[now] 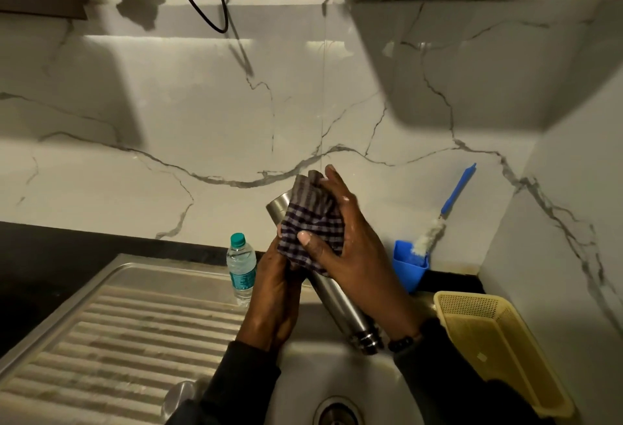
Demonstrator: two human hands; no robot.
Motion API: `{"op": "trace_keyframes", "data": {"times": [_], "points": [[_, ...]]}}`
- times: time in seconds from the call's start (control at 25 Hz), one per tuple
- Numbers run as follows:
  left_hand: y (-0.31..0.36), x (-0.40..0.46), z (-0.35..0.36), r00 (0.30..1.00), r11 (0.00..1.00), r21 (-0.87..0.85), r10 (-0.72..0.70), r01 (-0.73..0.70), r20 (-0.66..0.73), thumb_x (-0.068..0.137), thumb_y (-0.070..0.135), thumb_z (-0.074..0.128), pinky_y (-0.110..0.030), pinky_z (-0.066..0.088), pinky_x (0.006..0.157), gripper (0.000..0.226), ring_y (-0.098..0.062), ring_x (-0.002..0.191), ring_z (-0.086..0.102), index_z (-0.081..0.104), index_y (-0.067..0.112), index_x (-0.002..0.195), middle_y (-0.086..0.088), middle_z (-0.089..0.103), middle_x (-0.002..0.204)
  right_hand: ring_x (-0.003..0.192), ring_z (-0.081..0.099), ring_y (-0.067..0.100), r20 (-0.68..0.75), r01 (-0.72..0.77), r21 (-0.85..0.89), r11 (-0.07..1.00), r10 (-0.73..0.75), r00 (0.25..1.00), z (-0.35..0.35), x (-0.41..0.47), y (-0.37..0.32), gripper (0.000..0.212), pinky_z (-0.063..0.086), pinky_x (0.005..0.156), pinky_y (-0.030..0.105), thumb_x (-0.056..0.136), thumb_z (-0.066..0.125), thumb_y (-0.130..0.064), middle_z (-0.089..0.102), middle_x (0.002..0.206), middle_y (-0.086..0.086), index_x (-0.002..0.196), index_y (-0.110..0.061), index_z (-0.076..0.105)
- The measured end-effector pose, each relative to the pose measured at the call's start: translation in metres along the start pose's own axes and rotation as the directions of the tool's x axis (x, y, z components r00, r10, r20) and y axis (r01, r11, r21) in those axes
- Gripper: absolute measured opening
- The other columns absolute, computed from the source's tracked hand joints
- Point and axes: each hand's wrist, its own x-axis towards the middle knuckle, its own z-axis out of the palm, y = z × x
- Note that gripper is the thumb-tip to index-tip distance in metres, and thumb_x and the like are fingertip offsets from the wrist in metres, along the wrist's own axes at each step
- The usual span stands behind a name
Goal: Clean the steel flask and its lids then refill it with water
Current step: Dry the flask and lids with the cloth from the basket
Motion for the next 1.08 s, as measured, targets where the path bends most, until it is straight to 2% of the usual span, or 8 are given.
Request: {"op": "trace_keyframes", "data": {"times": [0.12, 0.28, 0.48, 0.6, 0.68, 0.8, 0.92, 1.08], "points": [[0.003, -0.001, 0.004, 0.999, 0.987, -0.156, -0.030, 0.028, -0.013, 0.088, 0.040, 0.045, -0.026, 0.057, 0.078, 0.038, -0.010, 0.101, 0.072, 0.061, 0.024, 0.118, 0.004, 0.077, 0.108, 0.139, 0.028, -0.004, 0.002, -0.026, -0.096, 0.995, 0.027, 1.000, 0.006, 0.005, 0.003, 0.057, 0.022, 0.116, 0.054, 0.093, 0.051, -0.050, 0.030, 0.150, -0.028, 0.143, -0.051, 0.025], [0.015, 0.005, 0.006, 0.990, 0.947, -0.302, -0.131, 0.106, -0.061, 0.089, 0.041, 0.055, -0.036, 0.062, 0.078, 0.042, -0.023, 0.099, 0.073, 0.063, 0.014, 0.120, -0.011, 0.075, 0.111, 0.125, 0.045, -0.011, 0.055, -0.142, 0.023, 0.990, 0.141, 0.988, 0.004, -0.018, 0.012, 0.048, 0.038, 0.111, 0.032, 0.095, 0.045, -0.049, 0.047, 0.127, -0.043, 0.141, -0.049, 0.033], [0.016, 0.013, -0.009, 0.970, 0.929, -0.349, -0.188, 0.126, -0.151, 0.052, 0.064, 0.086, -0.047, 0.055, 0.085, 0.099, -0.034, 0.100, 0.069, 0.056, 0.017, 0.134, -0.019, 0.069, 0.111, 0.132, 0.030, -0.017, 0.021, -0.149, 0.016, 0.989, 0.149, 0.989, 0.010, -0.070, 0.025, 0.049, 0.033, 0.111, 0.017, 0.097, 0.043, -0.048, 0.030, 0.140, -0.045, 0.137, -0.065, 0.021], [0.007, 0.010, -0.007, 0.976, 0.945, -0.271, -0.207, 0.181, -0.071, 0.085, 0.060, 0.060, -0.042, 0.058, 0.086, 0.064, -0.028, 0.105, 0.070, 0.056, 0.016, 0.132, -0.019, 0.068, 0.121, 0.142, 0.022, -0.003, -0.032, -0.065, -0.045, 0.997, 0.064, 0.997, 0.015, -0.057, 0.022, 0.059, 0.030, 0.116, 0.035, 0.099, 0.045, -0.042, 0.021, 0.155, -0.025, 0.151, -0.039, 0.018], [-0.003, 0.007, -0.003, 0.979, 0.973, -0.148, -0.187, 0.175, -0.074, 0.102, 0.044, 0.039, -0.025, 0.060, 0.069, 0.034, -0.010, 0.089, 0.074, 0.060, 0.022, 0.117, -0.007, 0.074, 0.114, 0.143, 0.017, -0.005, -0.086, -0.028, -0.106, 0.994, 0.019, 0.996, 0.013, -0.034, 0.013, 0.060, 0.027, 0.118, 0.034, 0.099, 0.042, -0.042, 0.016, 0.158, -0.022, 0.152, -0.036, 0.015], [-0.001, -0.003, 0.011, 0.986, 0.972, -0.174, -0.163, 0.156, -0.024, 0.095, 0.045, 0.040, -0.019, 0.057, 0.060, 0.034, -0.005, 0.082, 0.074, 0.061, 0.026, 0.113, 0.008, 0.078, 0.092, 0.140, 0.026, -0.004, -0.104, -0.044, -0.119, 0.992, 0.031, 0.994, 0.010, 0.000, 0.004, 0.056, 0.026, 0.117, 0.045, 0.099, 0.039, -0.045, 0.027, 0.154, -0.021, 0.151, -0.038, 0.018], [0.009, -0.001, 0.016, 0.988, 0.967, -0.212, -0.151, 0.140, -0.038, 0.082, 0.053, 0.049, -0.028, 0.059, 0.069, 0.052, -0.014, 0.089, 0.075, 0.064, 0.020, 0.120, -0.001, 0.078, 0.099, 0.137, 0.032, -0.004, -0.072, -0.048, -0.073, 0.996, 0.043, 0.996, 0.016, 0.000, 0.008, 0.055, 0.030, 0.115, 0.045, 0.099, 0.038, -0.047, 0.031, 0.152, -0.021, 0.150, -0.041, 0.017], [0.012, 0.007, 0.002, 0.972, 0.930, -0.322, -0.217, 0.178, -0.090, 0.076, 0.074, 0.059, -0.053, 0.049, 0.101, 0.085, -0.035, 0.107, 0.066, 0.054, 0.013, 0.135, -0.020, 0.067, 0.120, 0.126, 0.041, -0.011, 0.009, -0.185, 0.009, 0.983, 0.185, 0.983, 0.021, -0.046, 0.018, 0.044, 0.040, 0.102, 0.014, 0.097, 0.037, -0.053, 0.038, 0.137, -0.034, 0.137, -0.062, 0.020]]}}
